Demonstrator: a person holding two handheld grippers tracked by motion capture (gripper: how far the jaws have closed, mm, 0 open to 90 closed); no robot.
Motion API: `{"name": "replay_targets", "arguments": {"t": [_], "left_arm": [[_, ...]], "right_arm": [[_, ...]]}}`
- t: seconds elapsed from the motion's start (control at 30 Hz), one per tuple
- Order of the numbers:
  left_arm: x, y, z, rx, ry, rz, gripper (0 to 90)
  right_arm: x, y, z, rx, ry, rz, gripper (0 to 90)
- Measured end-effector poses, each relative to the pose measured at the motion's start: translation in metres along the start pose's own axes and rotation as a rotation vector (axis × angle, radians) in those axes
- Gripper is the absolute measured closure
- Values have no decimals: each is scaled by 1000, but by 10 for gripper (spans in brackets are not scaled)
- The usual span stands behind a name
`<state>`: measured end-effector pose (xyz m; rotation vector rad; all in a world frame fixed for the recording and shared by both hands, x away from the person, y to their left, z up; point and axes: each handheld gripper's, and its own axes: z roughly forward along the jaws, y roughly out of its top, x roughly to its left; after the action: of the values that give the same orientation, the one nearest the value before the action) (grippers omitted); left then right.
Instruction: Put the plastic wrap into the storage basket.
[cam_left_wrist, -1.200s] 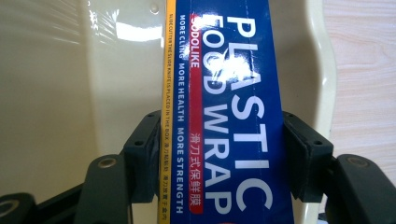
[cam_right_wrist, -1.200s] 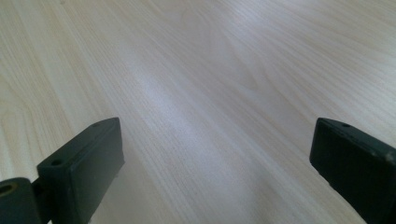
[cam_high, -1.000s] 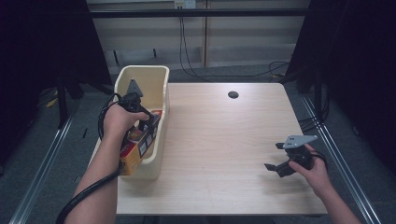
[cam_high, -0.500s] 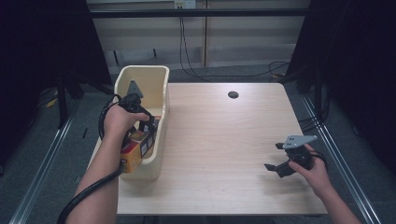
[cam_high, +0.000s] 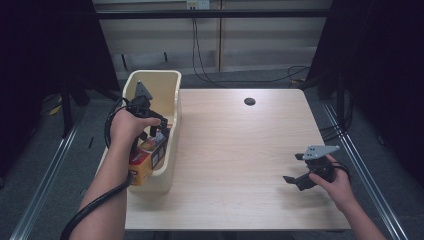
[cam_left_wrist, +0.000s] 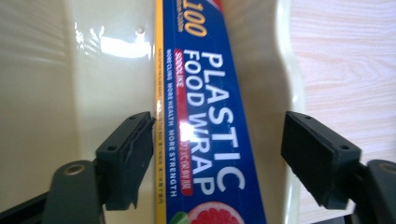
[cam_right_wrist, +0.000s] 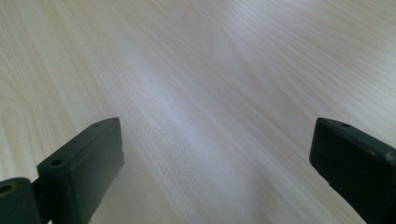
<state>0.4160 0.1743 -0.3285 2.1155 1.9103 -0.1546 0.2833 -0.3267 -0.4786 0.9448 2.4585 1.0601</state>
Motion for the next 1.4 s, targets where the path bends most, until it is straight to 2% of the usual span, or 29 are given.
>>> {"name": "replay_targets", "arguments": {"t": [0.17,0.37,0.73,0.97,1.2,1.4], "left_arm": [[-6,3,-10,-49,-20,27,189],[-17,5,-18,-67,-33,41,156],[-37,7,-30,-86,-62,92,150],[-55,7,-29,-89,-76,143,150],[-67,9,-23,-92,-88,166,142],[-79,9,-19,-81,-92,207,128]], "right_arm": [[0,0,-1,-2,-5,7,27],[0,0,-1,-5,-3,0,28],[0,1,-2,0,-1,-1,28],[1,2,-2,-2,4,-5,28],[1,2,-2,-5,4,-6,29],[1,2,-2,-1,3,-6,29]]}}
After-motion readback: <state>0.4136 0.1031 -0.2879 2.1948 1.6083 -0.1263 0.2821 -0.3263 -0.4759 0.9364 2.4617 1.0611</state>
